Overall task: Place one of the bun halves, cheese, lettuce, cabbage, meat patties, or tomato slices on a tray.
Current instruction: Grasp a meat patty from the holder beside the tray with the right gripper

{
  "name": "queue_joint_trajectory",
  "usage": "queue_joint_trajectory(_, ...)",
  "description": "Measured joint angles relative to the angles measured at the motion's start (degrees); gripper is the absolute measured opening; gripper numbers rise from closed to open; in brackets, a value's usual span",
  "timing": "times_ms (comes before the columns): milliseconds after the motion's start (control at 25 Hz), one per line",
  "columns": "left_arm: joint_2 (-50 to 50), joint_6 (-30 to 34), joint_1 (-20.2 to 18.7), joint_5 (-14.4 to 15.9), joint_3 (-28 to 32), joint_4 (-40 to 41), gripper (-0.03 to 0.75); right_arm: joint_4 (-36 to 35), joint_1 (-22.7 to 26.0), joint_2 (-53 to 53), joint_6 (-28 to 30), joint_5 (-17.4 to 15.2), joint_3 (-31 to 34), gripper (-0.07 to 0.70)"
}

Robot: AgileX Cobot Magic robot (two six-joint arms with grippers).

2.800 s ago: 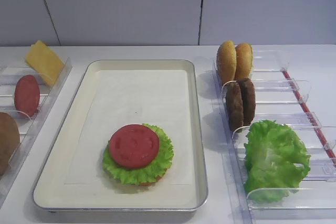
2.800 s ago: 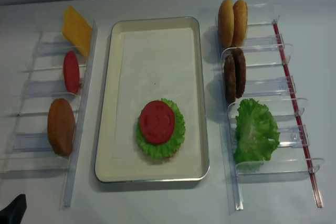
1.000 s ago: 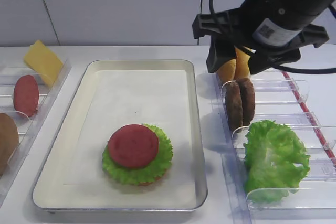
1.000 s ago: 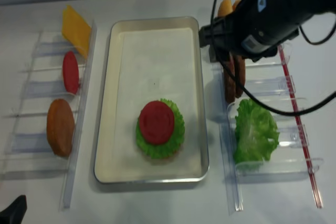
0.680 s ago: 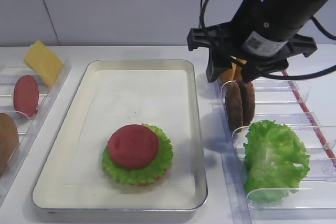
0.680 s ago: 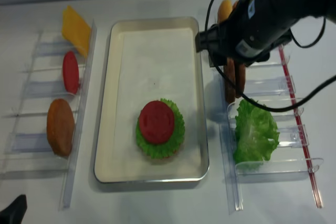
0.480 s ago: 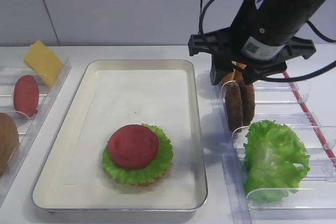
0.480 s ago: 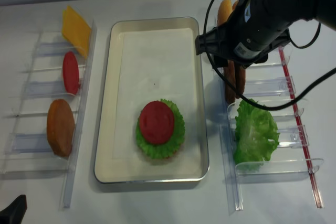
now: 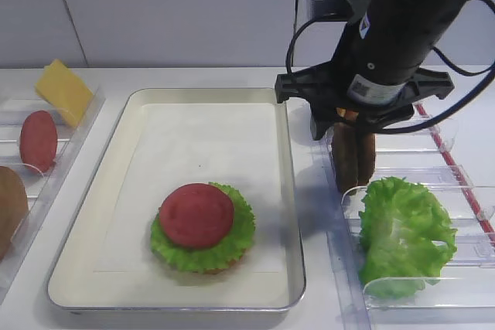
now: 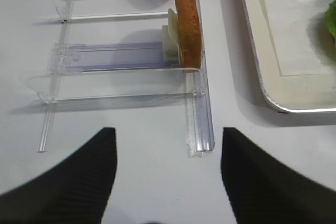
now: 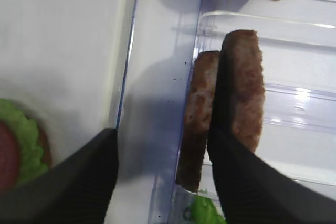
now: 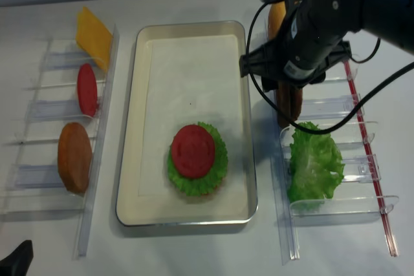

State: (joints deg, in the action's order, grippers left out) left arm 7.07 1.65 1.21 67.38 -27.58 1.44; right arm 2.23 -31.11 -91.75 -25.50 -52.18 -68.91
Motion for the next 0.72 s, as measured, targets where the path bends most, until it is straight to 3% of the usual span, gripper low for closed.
queue_joint_trajectory(560,0.00,0.00,0.00,0.00,0.00,0.00,0.430,2.51,0.00,-3.55,-1.86,2.11,0.00,0.445)
queue_joint_trajectory(720,0.00,0.00,0.00,0.00,0.00,0.00,0.430,3.09,0.00,-4.49,-1.96,2.19,0.00,0.401)
